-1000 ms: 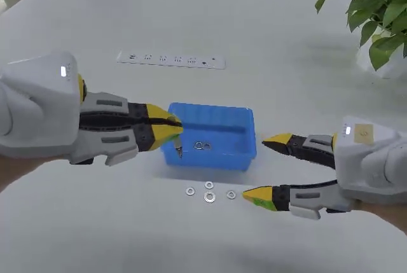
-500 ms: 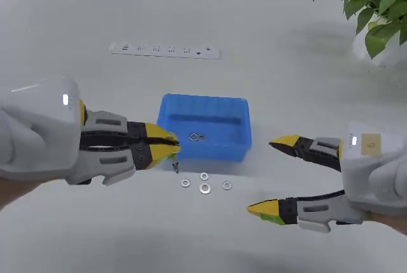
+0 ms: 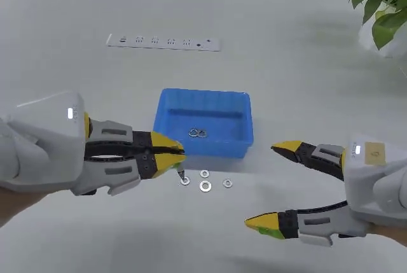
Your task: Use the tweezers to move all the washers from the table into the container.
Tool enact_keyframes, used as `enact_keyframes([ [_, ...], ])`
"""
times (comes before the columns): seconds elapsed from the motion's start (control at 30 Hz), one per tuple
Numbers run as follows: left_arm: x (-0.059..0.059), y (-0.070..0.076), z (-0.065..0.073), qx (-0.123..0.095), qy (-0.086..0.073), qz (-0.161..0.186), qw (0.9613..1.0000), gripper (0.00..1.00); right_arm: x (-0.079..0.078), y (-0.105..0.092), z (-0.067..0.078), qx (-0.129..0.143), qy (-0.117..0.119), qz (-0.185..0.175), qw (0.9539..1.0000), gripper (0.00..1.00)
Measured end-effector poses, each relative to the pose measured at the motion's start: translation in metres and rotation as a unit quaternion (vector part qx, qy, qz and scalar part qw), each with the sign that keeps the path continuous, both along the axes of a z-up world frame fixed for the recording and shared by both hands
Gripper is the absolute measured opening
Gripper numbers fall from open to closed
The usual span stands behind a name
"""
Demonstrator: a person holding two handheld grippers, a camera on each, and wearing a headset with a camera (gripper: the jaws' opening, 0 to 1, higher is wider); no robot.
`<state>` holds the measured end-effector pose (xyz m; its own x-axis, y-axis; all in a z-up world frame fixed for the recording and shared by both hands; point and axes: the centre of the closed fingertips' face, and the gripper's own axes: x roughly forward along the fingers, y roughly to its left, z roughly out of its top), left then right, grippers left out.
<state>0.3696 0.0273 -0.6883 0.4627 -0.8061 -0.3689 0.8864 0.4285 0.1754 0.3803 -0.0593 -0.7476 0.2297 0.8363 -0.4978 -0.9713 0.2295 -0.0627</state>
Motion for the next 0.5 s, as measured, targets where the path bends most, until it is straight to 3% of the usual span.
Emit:
enact_keyframes([
  [0.23, -0.0009, -0.0037, -0.0072, 0.008, 0.009, -0.016, 0.9998, 0.06, -0.0013, 0.0041, -0.0043, 0.004, 0.008, 0.0, 1.0, 0.79],
  [0.33, 0.0009, -0.004, -0.0094, 0.011, 0.008, -0.015, 0.9998, 0.06, -0.0019, 0.0051, -0.0048, 0.006, 0.012, -0.003, 0.9999, 0.8],
  [0.4, 0.0024, -0.0057, -0.0072, 0.015, -0.002, -0.017, 0.9997, 0.06, -0.0039, 0.007, -0.0031, 0.019, 0.021, -0.004, 0.9996, 0.82],
  [0.5, 0.0037, -0.0079, -0.0098, 0.018, 0.0, -0.021, 0.9996, 0.06, -0.0042, 0.0069, -0.0038, 0.022, 0.027, -0.008, 0.9993, 0.83],
])
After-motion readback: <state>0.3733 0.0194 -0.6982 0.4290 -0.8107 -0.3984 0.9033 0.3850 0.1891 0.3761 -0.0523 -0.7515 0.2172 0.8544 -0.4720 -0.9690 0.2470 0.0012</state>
